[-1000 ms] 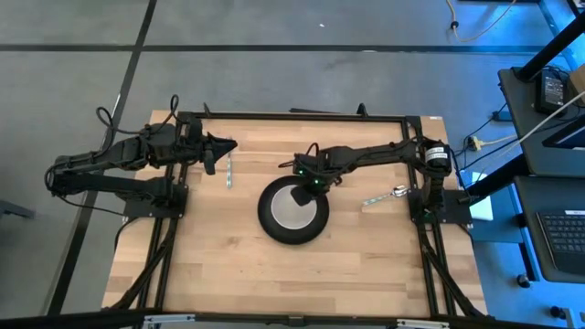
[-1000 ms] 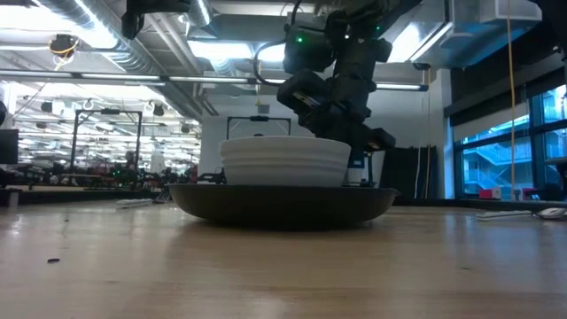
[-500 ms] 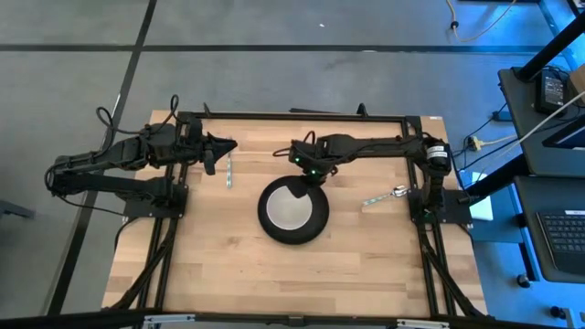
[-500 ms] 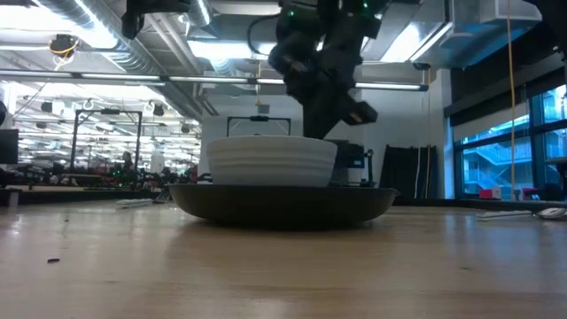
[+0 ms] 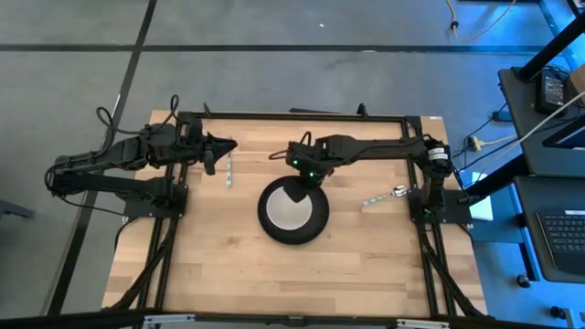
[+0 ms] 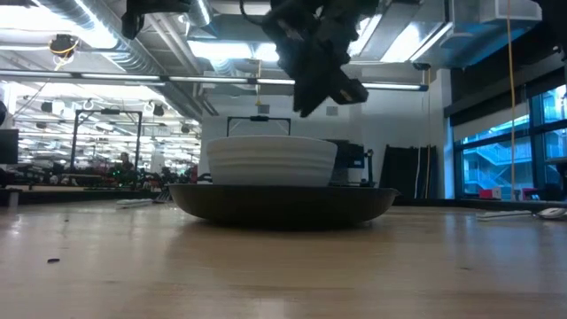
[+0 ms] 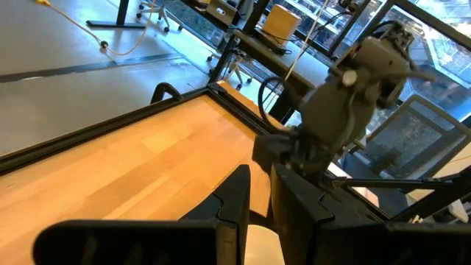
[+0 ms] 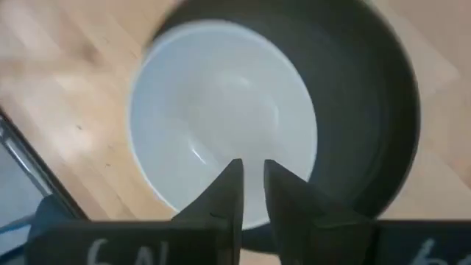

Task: Pick and place plate/cup/fork/spoon on tray
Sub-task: Stack the white bowl on the black plate

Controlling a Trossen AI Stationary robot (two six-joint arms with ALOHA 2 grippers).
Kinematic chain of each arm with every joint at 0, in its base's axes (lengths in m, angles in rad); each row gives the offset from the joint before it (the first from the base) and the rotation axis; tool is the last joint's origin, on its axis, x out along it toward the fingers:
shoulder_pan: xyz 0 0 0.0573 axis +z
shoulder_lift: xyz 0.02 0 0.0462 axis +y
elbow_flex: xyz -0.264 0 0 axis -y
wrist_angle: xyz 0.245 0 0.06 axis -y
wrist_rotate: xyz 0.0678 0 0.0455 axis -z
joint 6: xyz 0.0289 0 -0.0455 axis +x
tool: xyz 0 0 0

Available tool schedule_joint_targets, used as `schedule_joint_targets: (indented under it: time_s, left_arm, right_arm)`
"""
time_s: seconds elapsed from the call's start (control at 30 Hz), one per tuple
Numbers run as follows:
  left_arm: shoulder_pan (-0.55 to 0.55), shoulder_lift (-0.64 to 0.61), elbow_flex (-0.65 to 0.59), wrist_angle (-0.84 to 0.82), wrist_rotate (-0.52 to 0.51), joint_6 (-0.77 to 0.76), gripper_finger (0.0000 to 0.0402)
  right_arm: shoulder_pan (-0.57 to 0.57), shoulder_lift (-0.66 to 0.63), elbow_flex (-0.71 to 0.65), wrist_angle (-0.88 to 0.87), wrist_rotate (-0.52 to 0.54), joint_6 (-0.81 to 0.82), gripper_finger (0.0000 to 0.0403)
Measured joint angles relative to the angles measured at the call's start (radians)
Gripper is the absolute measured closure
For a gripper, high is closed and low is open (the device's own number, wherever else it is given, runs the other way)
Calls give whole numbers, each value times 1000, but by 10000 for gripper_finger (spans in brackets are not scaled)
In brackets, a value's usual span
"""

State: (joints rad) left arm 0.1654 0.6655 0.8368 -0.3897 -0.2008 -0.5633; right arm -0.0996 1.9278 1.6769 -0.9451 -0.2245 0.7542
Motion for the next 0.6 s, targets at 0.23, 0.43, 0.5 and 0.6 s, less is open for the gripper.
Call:
schedule_joint_targets:
  time_s: [0.23, 0.43, 0.5, 0.6]
  left_arm:
    - [0, 0, 0, 0, 0, 0, 351]
    - [0, 0, 0, 0, 0, -1, 351]
    - [0, 0, 0, -1, 0, -1, 351]
    - [0, 0, 0, -1, 0, -1, 351]
  right_arm:
    - [13, 1, -105, 56, -15, 27, 396]
    - [19, 0, -175, 236, -64, 63, 399]
    - [19, 0, -192, 253, -64, 79, 399]
    - [19, 0, -228, 245, -52, 81, 400]
